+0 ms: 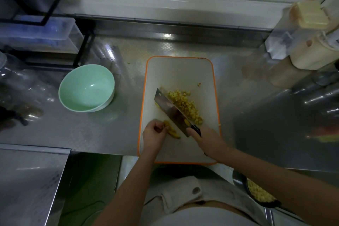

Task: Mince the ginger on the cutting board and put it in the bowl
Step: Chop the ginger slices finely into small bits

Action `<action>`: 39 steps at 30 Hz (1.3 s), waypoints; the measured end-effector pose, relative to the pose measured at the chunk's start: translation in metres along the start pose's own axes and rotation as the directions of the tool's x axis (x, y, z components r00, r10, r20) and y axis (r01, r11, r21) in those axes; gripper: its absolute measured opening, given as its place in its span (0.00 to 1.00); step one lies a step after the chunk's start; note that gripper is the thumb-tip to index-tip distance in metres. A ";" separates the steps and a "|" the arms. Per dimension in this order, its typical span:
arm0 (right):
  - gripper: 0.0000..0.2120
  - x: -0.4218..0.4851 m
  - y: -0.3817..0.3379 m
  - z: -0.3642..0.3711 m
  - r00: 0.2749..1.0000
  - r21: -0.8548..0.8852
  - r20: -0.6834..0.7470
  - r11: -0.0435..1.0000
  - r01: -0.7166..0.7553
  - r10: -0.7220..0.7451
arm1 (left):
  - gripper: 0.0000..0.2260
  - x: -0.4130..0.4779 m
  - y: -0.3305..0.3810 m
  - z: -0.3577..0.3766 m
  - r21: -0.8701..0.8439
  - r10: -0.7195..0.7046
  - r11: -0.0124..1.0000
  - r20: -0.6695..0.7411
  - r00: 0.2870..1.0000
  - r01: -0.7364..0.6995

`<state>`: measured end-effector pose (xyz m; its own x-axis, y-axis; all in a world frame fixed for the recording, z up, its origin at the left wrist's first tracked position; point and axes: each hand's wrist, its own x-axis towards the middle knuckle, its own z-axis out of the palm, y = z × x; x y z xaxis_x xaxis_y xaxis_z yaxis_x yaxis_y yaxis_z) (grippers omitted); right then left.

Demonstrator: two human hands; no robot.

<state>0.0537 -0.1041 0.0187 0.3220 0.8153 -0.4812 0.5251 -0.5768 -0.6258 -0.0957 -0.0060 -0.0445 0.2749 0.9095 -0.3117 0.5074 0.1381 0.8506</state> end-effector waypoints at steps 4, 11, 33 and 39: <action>0.22 -0.002 -0.001 0.001 1.000 -0.051 0.011 0.999 -0.018 0.018 | 0.07 -0.001 0.002 0.001 0.020 0.014 1.000 -0.025 1.000 -0.014; 0.19 -0.004 -0.008 0.003 0.997 -0.036 0.071 0.999 0.010 -0.007 | 0.05 -0.001 0.004 0.002 0.035 0.016 0.999 -0.052 0.999 -0.014; 0.18 0.003 -0.017 0.015 0.998 -0.144 0.056 0.989 -0.016 0.025 | 0.03 -0.003 0.007 0.003 0.008 -0.002 1.000 -0.070 0.998 0.003; 0.19 0.005 -0.018 0.017 0.998 -0.171 0.057 0.985 -0.020 0.031 | 0.02 -0.001 0.005 0.004 0.016 0.011 1.000 -0.088 0.996 -0.010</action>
<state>0.0325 -0.0905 0.0180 0.2922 0.7930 -0.5346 0.6451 -0.5761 -0.5020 -0.0900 -0.0082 -0.0417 0.2074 0.9420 -0.2640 0.5174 0.1234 0.8468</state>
